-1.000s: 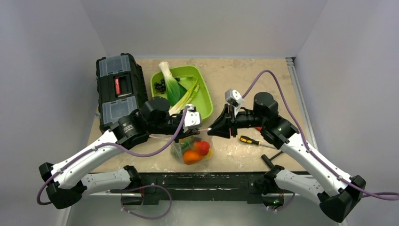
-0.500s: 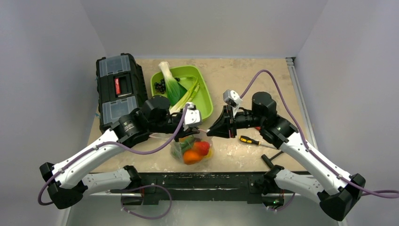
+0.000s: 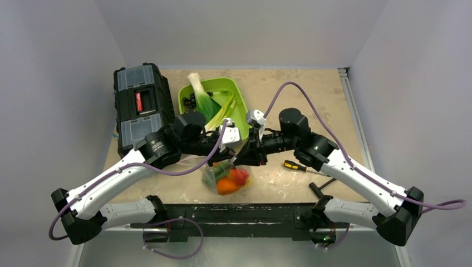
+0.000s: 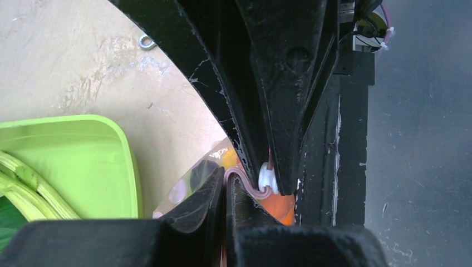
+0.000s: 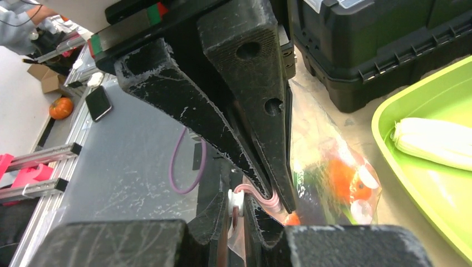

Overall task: Place the food in the zip-top bag and seal the zipper
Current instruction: Zip the zipper food storage bag at the center of the board.

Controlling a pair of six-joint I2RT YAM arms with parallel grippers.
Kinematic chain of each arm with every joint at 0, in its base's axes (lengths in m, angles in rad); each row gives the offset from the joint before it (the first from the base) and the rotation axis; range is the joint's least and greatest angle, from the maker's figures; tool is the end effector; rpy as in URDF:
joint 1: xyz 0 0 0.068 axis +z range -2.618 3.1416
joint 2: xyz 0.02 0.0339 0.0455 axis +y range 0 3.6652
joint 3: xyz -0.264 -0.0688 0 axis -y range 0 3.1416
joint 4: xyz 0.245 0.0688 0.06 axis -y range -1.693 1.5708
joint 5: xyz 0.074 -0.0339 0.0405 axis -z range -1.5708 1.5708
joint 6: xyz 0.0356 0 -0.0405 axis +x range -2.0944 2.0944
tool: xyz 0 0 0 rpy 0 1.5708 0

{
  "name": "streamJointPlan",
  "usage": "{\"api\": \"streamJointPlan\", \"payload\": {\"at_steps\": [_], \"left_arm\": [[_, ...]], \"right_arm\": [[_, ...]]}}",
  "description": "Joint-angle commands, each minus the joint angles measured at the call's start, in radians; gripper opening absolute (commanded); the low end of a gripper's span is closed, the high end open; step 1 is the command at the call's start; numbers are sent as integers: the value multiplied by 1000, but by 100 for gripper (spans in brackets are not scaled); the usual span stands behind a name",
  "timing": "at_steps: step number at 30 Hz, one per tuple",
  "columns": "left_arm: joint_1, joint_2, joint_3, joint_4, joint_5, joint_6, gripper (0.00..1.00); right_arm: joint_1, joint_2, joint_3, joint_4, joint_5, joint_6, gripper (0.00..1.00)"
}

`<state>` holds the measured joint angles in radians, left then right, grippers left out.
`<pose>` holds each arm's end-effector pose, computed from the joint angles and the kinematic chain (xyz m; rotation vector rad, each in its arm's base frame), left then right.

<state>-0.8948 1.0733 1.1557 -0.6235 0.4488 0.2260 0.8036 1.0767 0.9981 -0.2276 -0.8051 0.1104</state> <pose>0.1282 -0.1845 0.3708 1.3823 1.6788 -0.8655 0.1466 0.1890 0.3568 -1.2180 1.6056 1.3571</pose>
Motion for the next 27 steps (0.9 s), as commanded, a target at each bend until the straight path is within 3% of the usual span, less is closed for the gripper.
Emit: {"api": "streamJointPlan", "payload": {"at_steps": [1, 3, 12, 17, 27], "left_arm": [[-3, 1, 32, 35, 41, -15, 0], [-4, 0, 30, 38, 37, -15, 0], [-4, -21, 32, 37, 35, -15, 0], [-3, -31, 29, 39, 33, -18, 0], [-3, -43, 37, 27, 37, -16, 0]], "right_arm": [[5, 3, 73, 58, 73, -28, 6], [5, -11, 71, 49, 104, -28, 17], [5, -150, 58, -145, 349, -35, 33], [5, -206, 44, -150, 293, -53, 49], [6, -141, 123, -214, 192, -184, 50]]}}
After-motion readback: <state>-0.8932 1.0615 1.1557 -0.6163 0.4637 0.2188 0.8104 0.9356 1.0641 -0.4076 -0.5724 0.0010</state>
